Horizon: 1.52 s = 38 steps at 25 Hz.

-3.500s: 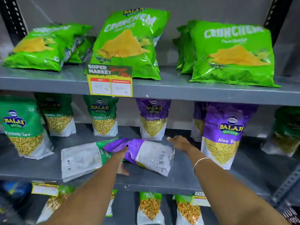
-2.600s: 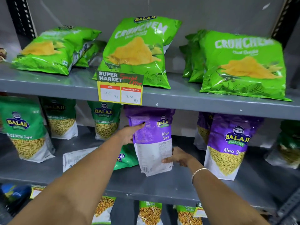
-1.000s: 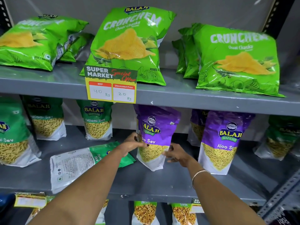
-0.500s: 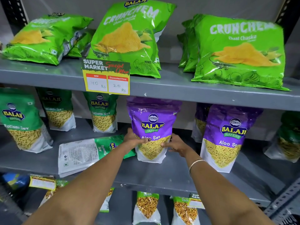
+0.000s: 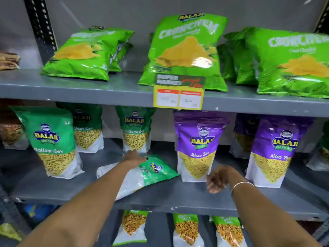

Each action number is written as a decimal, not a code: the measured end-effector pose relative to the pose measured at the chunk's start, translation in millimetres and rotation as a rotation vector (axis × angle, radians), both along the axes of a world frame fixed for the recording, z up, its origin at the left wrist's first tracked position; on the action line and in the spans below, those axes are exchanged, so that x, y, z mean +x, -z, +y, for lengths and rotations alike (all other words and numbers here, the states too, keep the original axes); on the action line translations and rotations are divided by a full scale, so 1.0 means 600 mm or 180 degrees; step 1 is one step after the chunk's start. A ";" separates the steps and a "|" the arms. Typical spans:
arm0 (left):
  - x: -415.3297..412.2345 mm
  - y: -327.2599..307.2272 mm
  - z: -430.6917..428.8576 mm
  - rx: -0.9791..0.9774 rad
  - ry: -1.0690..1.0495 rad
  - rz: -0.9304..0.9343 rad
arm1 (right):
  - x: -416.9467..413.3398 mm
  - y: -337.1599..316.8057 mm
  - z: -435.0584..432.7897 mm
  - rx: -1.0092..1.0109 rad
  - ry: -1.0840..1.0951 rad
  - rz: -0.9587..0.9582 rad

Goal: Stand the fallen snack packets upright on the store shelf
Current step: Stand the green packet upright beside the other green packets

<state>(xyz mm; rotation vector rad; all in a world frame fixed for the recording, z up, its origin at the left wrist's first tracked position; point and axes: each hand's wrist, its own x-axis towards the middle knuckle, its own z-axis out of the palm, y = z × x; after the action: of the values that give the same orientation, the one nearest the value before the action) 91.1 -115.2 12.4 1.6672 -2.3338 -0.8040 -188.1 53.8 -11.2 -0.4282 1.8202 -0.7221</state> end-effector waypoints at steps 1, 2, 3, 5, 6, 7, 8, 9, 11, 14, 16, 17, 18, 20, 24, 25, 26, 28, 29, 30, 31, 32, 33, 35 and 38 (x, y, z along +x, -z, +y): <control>0.036 0.003 -0.023 0.0082 0.0054 -0.0062 | 0.041 0.005 -0.008 0.0003 0.0079 -0.0169; 0.069 0.007 -0.044 0.0202 0.0158 -0.0081 | 0.088 0.011 -0.021 -0.0011 0.0114 -0.0325; 0.097 0.009 -0.061 0.0316 0.0204 -0.0071 | 0.132 0.016 -0.039 -0.0058 0.0128 -0.0428; 0.139 0.015 -0.085 0.0625 0.0272 0.0120 | 0.216 0.033 -0.084 -0.0208 0.0216 -0.0681; 0.149 0.020 -0.092 0.0801 0.0311 0.0224 | 0.254 0.041 -0.099 -0.0233 0.0278 -0.0797; 0.158 0.025 -0.098 0.0984 0.0329 0.0278 | 0.287 0.049 -0.112 -0.0273 0.0409 -0.0892; 0.166 0.021 -0.092 0.1110 0.0345 0.0314 | 0.313 0.054 -0.121 -0.0377 0.0602 -0.0932; 0.173 0.023 -0.092 0.1305 0.0332 0.0386 | 0.336 0.055 -0.127 -0.0505 0.0816 -0.0962; 0.185 0.029 -0.093 0.2001 0.0296 0.0682 | 0.358 0.052 -0.132 -0.0754 0.1226 -0.1076; 0.196 0.036 -0.092 0.2624 0.0189 0.0889 | 0.364 0.033 -0.127 -0.1024 0.1383 -0.1242; 0.203 0.027 -0.084 0.2860 0.0331 0.0879 | 0.363 0.022 -0.124 -0.1214 0.1341 -0.1216; 0.206 0.020 -0.080 0.2913 0.0435 0.0892 | 0.357 0.017 -0.125 -0.1282 0.1267 -0.1193; 0.208 0.014 -0.077 0.2877 0.0558 0.0834 | 0.354 0.008 -0.125 -0.1315 0.1178 -0.1120; 0.214 0.001 -0.074 0.2602 0.0694 0.0829 | 0.349 -0.019 -0.128 -0.1418 0.0935 -0.0944; 0.215 -0.006 -0.083 0.2097 0.0608 0.1190 | 0.351 -0.077 -0.157 -0.1577 0.0730 -0.0409; 0.213 -0.004 -0.085 0.1883 0.0571 0.1289 | 0.349 -0.083 -0.169 -0.1661 0.0743 -0.0283; 0.210 -0.002 -0.086 0.1591 0.0530 0.1353 | 0.347 -0.085 -0.182 -0.1766 0.0766 -0.0172; 0.201 0.003 -0.083 0.0978 0.0427 0.1498 | 0.342 -0.082 -0.208 -0.2131 0.0810 -0.0128; 0.195 0.007 -0.082 0.0742 0.0344 0.1551 | 0.341 -0.079 -0.220 -0.2266 0.0734 -0.0111; 0.187 0.015 -0.082 0.0562 0.0260 0.1592 | 0.341 -0.076 -0.230 -0.2329 0.0660 -0.0065; 0.181 0.020 -0.082 0.0460 0.0165 0.1646 | 0.343 -0.074 -0.238 -0.2406 0.0590 -0.0001; 0.175 0.027 -0.086 0.0405 0.0074 0.1729 | 0.343 -0.070 -0.246 -0.2505 0.0547 0.0034; 0.171 0.030 -0.088 0.0381 -0.0003 0.1802 | 0.340 -0.066 -0.254 -0.2608 0.0549 0.0065; 0.165 0.033 -0.096 0.0337 -0.0081 0.1817 | 0.341 -0.067 -0.256 -0.2689 0.0536 0.0057; 0.163 0.036 -0.103 0.0281 -0.0050 0.1644 | 0.335 -0.069 -0.245 -0.2577 0.0307 -0.0092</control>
<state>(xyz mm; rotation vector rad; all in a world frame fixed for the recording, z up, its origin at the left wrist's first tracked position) 189.0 -177.0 -9.3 1.3023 -1.9474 -1.1829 13.1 -93.4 30.2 -0.8449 1.4634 -1.5232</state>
